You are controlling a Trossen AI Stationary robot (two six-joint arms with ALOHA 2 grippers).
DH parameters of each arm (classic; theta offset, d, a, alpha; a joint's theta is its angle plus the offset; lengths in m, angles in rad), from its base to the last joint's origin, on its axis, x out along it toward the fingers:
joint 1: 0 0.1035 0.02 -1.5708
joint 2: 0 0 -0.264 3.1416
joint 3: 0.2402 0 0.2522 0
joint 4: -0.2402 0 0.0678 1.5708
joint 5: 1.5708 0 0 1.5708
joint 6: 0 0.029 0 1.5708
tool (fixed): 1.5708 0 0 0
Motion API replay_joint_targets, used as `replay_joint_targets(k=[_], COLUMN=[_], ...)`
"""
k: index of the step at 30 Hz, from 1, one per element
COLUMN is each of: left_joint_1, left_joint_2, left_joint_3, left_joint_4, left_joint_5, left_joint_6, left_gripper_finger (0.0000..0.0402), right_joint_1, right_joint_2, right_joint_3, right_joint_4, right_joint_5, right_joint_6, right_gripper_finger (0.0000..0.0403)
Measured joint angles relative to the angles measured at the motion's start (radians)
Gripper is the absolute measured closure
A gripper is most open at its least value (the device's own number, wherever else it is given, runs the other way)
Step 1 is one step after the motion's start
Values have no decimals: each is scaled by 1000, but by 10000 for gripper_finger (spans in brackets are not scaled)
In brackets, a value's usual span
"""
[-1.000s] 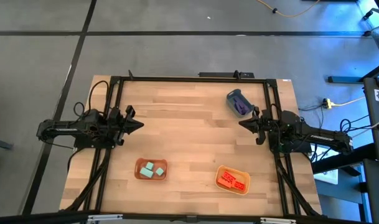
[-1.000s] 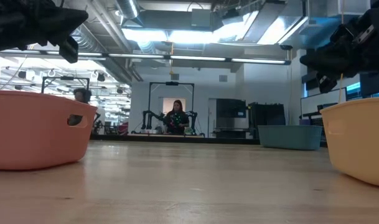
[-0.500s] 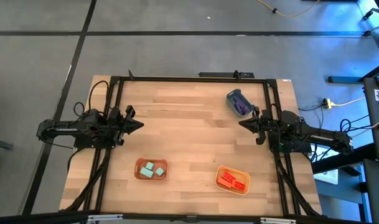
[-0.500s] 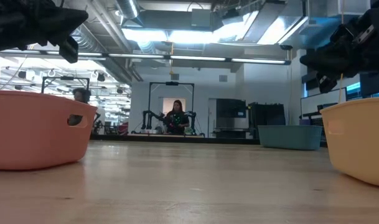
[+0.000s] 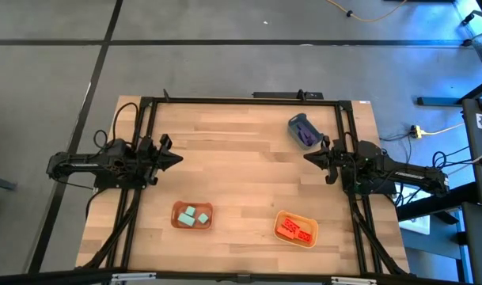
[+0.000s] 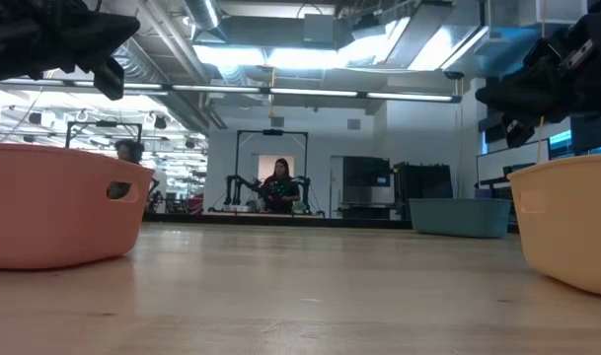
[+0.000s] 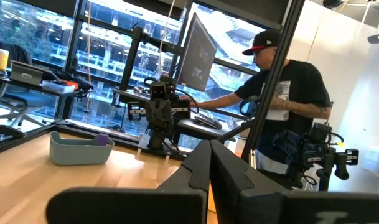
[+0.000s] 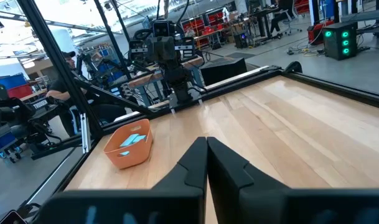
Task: Sort & place blocks by color
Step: Return to Home Position
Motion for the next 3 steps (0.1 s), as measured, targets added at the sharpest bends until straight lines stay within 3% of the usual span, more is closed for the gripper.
replay_joint_targets(k=[3], left_joint_1=[0], left_joint_2=[0], left_joint_3=[0], left_joint_4=[0], left_joint_5=[0], left_joint_6=[0], left_gripper_finger=[401], right_joint_1=[0], right_joint_2=[0], right_joint_3=[0], right_joint_4=[0], right_joint_5=[0], right_joint_6=[0], right_gripper_finger=[389])
